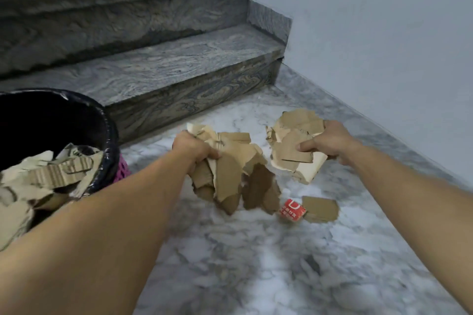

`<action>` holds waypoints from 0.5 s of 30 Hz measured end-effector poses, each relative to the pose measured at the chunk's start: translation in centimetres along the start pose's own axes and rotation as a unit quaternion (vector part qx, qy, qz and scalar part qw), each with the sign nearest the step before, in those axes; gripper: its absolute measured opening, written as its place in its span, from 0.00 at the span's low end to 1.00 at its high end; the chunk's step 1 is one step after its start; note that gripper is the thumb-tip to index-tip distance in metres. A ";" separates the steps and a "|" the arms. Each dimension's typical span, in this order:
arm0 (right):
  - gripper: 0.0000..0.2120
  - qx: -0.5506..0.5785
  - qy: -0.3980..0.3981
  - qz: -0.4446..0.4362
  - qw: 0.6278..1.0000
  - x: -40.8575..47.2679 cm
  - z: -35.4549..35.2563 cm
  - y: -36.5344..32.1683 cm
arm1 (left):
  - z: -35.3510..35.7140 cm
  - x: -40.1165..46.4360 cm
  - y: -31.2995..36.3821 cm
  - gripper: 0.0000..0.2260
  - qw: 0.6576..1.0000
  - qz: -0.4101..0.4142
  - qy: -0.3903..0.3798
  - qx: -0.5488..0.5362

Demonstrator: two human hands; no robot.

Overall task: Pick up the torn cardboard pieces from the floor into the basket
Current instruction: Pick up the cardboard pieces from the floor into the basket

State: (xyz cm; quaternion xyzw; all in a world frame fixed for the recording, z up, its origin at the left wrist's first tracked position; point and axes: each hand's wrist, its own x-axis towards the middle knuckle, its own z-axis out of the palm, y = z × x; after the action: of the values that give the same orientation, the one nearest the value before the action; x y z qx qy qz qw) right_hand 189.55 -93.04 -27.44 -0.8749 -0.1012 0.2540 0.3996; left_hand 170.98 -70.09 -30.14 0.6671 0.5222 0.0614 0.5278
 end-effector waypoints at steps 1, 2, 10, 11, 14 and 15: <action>0.22 0.005 0.003 -0.004 1.000 -0.9 -0.4 -1.3 | -1.0 -0.9 1.1 0.22 1.000 0.011 -0.001 -0.006; 0.21 0.007 0.002 -0.005 1.000 -1.9 -0.8 -2.7 | -1.9 -1.8 2.1 0.20 1.000 0.022 0.000 -0.013; 0.21 0.027 -0.014 -0.083 0.996 -11.3 -0.5 -15.5 | -14.6 -9.0 8.1 0.26 0.997 0.078 0.004 -0.022; 0.21 0.025 -0.023 -0.097 0.995 -12.4 0.2 -17.3 | -16.9 -9.8 8.2 0.26 0.996 0.081 0.013 -0.017; 0.21 0.006 -0.052 -0.129 0.990 -15.2 3.0 -22.3 | -23.2 -11.5 7.6 0.28 0.995 0.088 0.035 0.004; 0.21 -0.005 -0.057 -0.142 0.988 -16.0 4.1 -23.6 | -25.1 -12.0 7.1 0.29 0.996 0.085 0.040 0.013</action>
State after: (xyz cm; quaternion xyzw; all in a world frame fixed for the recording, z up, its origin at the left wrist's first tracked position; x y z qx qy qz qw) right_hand 174.44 -80.92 -6.16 -0.8377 -0.2483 0.2439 0.4208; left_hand 154.20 -62.47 -8.13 0.7128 0.4849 0.1257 0.4908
